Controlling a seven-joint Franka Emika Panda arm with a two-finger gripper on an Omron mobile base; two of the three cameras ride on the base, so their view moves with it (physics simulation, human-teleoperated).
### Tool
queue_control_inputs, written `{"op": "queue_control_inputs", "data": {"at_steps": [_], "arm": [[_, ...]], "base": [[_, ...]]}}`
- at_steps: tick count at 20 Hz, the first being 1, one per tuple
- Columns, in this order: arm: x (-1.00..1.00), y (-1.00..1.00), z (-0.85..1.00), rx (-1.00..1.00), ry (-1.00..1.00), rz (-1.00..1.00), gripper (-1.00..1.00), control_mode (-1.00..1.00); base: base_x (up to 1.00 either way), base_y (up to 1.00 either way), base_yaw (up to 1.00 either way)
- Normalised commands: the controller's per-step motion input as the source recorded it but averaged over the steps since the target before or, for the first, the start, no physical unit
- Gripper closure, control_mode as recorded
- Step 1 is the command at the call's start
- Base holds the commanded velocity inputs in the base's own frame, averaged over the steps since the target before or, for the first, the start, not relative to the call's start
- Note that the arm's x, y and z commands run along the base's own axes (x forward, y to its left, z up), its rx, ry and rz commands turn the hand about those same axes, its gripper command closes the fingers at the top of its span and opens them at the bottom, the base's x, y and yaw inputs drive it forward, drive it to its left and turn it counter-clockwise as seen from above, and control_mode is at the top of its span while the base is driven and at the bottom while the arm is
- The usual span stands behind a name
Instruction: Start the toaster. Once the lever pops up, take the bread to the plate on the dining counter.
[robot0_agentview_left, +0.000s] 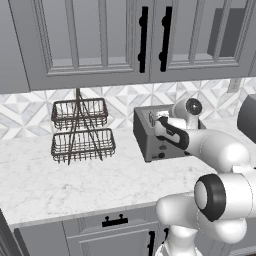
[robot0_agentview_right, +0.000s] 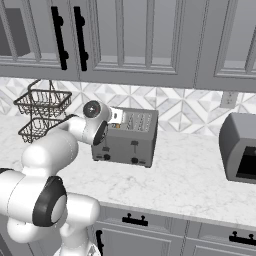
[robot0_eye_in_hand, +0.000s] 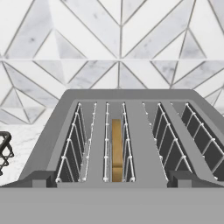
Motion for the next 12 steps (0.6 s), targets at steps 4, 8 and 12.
{"op": "queue_control_inputs", "data": {"at_steps": [4,8,12], "arm": [[0.0,0.0,0.0,0.0,0.0,0.0,-1.0,-1.0],[0.0,0.0,0.0,0.0,0.0,0.0,-1.0,-1.0],[0.0,0.0,0.0,0.0,0.0,0.0,-1.0,-1.0]], "base": [[0.0,0.0,0.0],[0.0,0.0,0.0],[0.0,0.0,0.0]]}}
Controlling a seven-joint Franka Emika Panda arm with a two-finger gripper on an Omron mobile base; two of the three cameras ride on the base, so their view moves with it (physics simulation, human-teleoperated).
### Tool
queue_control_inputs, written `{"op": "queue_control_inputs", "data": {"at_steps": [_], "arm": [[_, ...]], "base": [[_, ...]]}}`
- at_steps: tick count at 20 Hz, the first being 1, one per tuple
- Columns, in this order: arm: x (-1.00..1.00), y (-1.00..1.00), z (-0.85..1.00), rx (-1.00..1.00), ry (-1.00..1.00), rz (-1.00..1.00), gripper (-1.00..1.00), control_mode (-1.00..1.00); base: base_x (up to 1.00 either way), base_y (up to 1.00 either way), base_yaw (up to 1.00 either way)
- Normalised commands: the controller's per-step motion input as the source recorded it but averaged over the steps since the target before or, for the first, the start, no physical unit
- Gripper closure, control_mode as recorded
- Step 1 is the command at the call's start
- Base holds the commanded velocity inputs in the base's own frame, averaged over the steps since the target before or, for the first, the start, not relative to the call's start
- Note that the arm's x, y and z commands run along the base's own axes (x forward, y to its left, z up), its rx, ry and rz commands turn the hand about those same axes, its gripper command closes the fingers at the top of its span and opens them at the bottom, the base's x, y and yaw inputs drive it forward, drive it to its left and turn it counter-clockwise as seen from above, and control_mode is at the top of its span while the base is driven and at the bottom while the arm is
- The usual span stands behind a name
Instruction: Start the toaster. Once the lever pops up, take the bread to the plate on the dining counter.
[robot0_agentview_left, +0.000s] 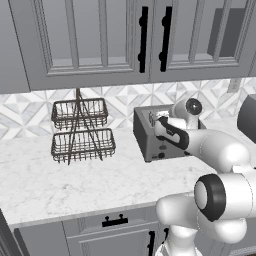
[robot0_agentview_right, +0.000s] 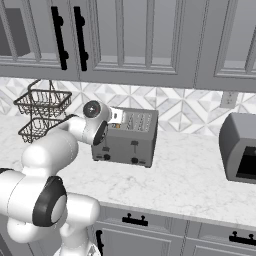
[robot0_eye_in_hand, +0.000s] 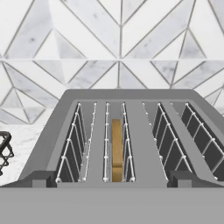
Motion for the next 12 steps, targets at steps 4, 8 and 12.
{"op": "queue_control_inputs", "data": {"at_steps": [4,8,12], "arm": [[0.0,0.0,0.0,0.0,0.0,0.0,-1.0,-1.0],[0.0,0.0,0.0,0.0,0.0,0.0,-1.0,-1.0],[0.0,0.0,0.0,0.0,0.0,0.0,-1.0,-1.0]], "base": [[0.0,0.0,0.0],[0.0,0.0,0.0],[0.0,0.0,0.0]]}}
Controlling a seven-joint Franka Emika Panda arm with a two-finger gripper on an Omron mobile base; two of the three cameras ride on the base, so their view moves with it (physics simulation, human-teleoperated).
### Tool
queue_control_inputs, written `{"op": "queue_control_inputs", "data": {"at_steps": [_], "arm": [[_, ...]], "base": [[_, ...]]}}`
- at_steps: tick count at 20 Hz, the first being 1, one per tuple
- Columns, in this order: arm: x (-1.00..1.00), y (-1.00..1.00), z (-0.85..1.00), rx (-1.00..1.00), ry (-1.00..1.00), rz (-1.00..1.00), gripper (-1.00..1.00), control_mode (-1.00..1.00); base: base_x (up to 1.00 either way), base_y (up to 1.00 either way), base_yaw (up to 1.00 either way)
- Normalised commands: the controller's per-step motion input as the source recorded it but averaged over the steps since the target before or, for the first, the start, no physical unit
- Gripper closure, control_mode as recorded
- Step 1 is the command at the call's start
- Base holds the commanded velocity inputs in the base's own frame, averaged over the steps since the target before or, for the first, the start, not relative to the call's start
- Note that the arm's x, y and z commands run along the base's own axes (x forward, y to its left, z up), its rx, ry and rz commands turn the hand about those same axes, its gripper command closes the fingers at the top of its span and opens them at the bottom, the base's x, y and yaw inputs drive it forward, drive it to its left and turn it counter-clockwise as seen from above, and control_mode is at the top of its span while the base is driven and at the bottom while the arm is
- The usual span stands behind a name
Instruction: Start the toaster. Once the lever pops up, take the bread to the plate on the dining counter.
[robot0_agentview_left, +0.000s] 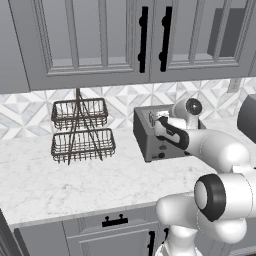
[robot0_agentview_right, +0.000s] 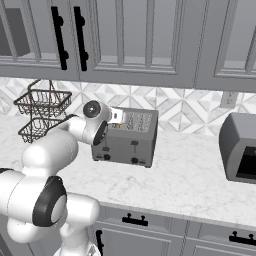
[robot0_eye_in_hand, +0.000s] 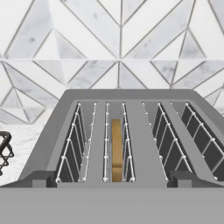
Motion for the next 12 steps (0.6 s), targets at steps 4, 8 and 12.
{"op": "queue_control_inputs", "data": {"at_steps": [4,8,12], "arm": [[0.0,0.0,0.0,0.0,0.0,0.0,-1.0,-1.0],[0.0,0.0,0.0,0.0,0.0,0.0,-1.0,-1.0],[0.0,0.0,0.0,0.0,0.0,0.0,-1.0,-1.0]], "base": [[0.0,0.0,0.0],[0.0,0.0,0.0],[0.0,0.0,0.0]]}}
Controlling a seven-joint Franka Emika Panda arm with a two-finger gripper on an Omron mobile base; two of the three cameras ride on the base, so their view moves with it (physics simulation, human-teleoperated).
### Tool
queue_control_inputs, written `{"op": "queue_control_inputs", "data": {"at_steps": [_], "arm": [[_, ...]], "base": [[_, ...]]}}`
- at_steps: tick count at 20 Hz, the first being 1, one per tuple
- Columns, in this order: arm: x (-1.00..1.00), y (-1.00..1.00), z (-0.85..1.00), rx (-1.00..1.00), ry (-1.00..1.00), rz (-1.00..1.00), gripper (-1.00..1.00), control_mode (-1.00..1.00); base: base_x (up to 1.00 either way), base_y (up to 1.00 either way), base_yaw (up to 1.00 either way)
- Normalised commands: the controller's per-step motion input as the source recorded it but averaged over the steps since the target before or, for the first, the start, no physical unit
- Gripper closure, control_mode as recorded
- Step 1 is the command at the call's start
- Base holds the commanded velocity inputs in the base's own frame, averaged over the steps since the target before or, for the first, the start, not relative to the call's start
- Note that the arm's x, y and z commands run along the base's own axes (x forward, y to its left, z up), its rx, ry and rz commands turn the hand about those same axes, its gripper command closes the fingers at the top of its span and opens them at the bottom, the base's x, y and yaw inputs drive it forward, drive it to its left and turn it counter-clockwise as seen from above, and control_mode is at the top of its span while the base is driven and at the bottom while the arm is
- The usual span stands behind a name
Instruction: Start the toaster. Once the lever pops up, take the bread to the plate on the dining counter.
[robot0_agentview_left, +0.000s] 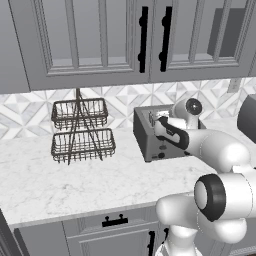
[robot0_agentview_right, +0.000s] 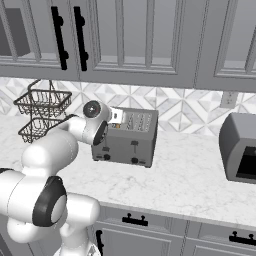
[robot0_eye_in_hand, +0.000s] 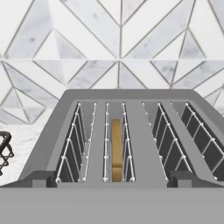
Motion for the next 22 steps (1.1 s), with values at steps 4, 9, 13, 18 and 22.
{"op": "queue_control_inputs", "data": {"at_steps": [4,9,13,18,22], "arm": [[0.0,0.0,0.0,0.0,0.0,0.0,-1.0,-1.0],[0.0,0.0,0.0,0.0,0.0,0.0,-1.0,-1.0],[0.0,0.0,0.0,0.0,0.0,0.0,-1.0,-1.0],[0.0,0.0,0.0,0.0,0.0,0.0,-1.0,-1.0],[0.0,0.0,0.0,0.0,0.0,0.0,-1.0,-1.0]], "base": [[0.0,0.0,0.0],[0.0,0.0,0.0],[0.0,0.0,0.0],[0.0,0.0,0.0],[0.0,0.0,0.0]]}}
